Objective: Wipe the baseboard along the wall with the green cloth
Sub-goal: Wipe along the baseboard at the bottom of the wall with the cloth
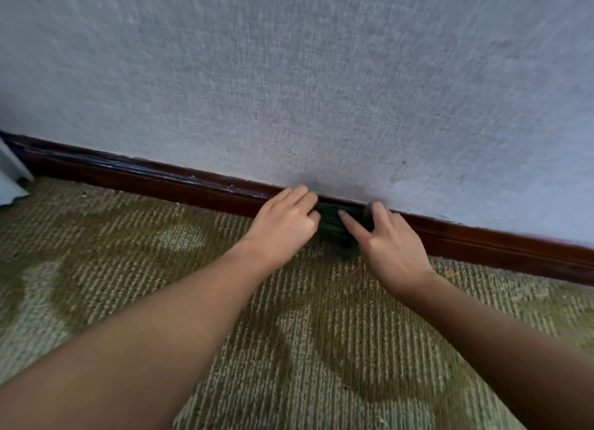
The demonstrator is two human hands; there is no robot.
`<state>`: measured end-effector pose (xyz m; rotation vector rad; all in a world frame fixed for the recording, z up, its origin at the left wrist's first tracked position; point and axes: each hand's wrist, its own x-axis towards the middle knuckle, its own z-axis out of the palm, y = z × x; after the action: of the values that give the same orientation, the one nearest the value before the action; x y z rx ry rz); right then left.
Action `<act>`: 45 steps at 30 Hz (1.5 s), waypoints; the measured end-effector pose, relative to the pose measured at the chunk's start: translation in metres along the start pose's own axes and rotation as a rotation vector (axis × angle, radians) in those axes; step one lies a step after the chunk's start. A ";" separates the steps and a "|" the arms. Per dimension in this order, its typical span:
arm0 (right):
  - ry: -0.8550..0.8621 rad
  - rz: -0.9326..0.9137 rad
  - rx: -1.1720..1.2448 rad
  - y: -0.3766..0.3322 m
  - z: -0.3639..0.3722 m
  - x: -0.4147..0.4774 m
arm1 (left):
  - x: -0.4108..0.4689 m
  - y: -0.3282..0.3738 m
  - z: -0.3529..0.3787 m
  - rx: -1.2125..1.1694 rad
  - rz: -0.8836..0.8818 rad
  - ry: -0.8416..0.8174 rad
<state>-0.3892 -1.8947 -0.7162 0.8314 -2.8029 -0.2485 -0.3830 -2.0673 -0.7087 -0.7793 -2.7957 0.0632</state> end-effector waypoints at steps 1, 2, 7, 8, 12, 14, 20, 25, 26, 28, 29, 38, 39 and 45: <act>-0.002 0.005 0.000 0.000 0.001 0.000 | -0.001 -0.001 0.003 0.003 0.007 -0.003; -0.009 0.006 0.009 -0.001 0.002 0.001 | -0.002 -0.001 0.007 0.010 0.014 -0.016; -0.047 -0.067 -0.009 -0.016 0.019 0.005 | -0.013 -0.007 0.018 -0.021 -0.046 -0.120; -0.043 -0.054 -0.018 -0.018 0.021 0.007 | -0.013 -0.010 0.019 -0.019 -0.050 -0.126; -0.024 -0.103 -0.015 -0.018 0.026 0.010 | -0.015 -0.015 0.024 0.015 -0.013 -0.129; -0.043 -0.101 -0.042 -0.020 0.027 0.011 | -0.014 -0.013 0.027 0.033 -0.001 -0.162; -0.136 -0.107 -0.049 -0.022 0.022 0.012 | -0.016 -0.012 0.023 0.031 0.030 -0.164; -0.046 -0.115 -0.048 -0.016 0.003 0.012 | -0.017 -0.019 0.006 0.135 0.094 -0.032; -0.032 -0.110 -0.062 -0.014 0.000 0.014 | -0.017 -0.021 0.002 0.146 0.100 -0.007; -0.022 -0.094 -0.080 -0.012 -0.005 0.017 | -0.015 -0.024 -0.005 0.165 0.100 -0.004; -0.037 -0.090 -0.062 -0.012 -0.007 0.019 | -0.014 -0.025 -0.008 0.174 0.092 -0.017; -0.065 -0.041 -0.074 -0.019 -0.007 0.022 | -0.009 -0.027 -0.008 0.202 0.002 -0.116; -0.079 -0.052 -0.058 -0.019 -0.005 0.021 | -0.010 -0.028 -0.007 0.204 -0.007 -0.138; -0.168 -0.046 0.023 -0.020 0.010 0.021 | -0.011 -0.026 -0.007 0.152 -0.001 -0.063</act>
<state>-0.3983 -1.9214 -0.7276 0.9208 -2.9497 -0.3080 -0.3856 -2.0953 -0.7011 -0.7517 -2.8092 0.3015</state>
